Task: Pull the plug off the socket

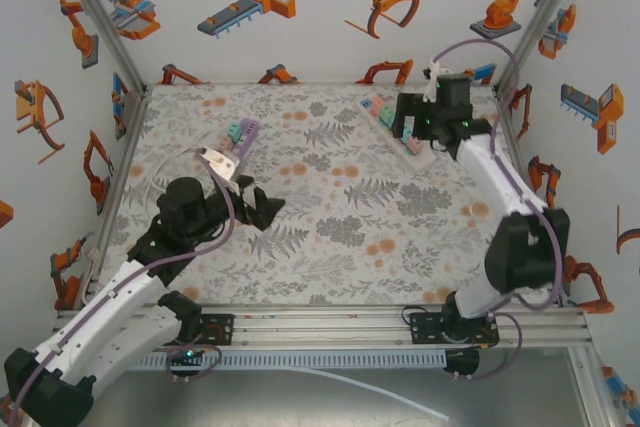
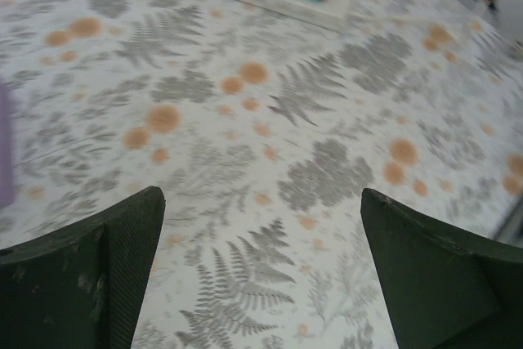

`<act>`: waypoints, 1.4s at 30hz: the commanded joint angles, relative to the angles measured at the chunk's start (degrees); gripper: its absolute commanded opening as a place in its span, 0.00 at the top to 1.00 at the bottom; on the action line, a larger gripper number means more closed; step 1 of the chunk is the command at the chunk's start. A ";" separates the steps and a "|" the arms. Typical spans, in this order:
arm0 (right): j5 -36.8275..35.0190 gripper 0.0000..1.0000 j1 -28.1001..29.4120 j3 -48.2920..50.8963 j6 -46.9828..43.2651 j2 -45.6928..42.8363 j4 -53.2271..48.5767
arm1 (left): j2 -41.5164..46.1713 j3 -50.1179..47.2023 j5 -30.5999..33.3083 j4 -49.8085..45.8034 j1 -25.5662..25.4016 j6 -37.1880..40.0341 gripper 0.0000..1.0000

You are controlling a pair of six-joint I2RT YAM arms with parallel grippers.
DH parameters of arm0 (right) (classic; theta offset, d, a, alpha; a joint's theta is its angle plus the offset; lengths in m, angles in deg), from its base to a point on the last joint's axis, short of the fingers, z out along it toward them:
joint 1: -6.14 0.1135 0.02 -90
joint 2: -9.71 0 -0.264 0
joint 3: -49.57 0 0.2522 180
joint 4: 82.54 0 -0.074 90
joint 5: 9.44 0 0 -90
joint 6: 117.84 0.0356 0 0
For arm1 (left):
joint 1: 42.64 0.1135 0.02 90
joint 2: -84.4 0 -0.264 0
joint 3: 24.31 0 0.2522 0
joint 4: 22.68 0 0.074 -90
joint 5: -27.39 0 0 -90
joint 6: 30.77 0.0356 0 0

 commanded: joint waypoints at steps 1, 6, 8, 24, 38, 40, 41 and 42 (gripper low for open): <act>-6.37 0.01 -0.14 -11.03 -5.83 10.24 -11.58 | -0.15 2.10 -8.88 -4.28 -5.15 6.51 0.03; -4.82 0.01 -0.14 -25.31 -14.23 24.72 -16.01 | -2.48 2.30 -8.08 -7.08 -11.51 10.43 0.03; -4.38 0.01 -0.14 -29.57 -15.99 28.77 -17.72 | -2.98 1.81 -7.41 -6.62 -12.52 10.88 0.03; 1.66 0.03 -0.05 -37.76 -21.52 42.56 -24.14 | -0.70 0.35 -1.05 -6.82 -13.20 10.75 0.03; 2.14 0.35 3.14 -30.95 -27.75 37.39 -21.95 | 1.18 1.38 5.07 -13.89 -13.20 9.34 0.03; 2.08 0.36 4.34 -27.52 -29.56 34.86 -20.79 | 2.13 1.63 5.33 -16.37 -13.13 10.26 0.03; 2.25 0.37 5.08 -25.18 -30.61 33.27 -19.97 | 2.74 1.63 5.29 -17.42 -13.14 10.96 0.03; 2.43 0.37 5.80 -22.91 -31.47 31.86 -18.93 | 3.40 1.62 5.12 -18.38 -13.11 11.66 0.03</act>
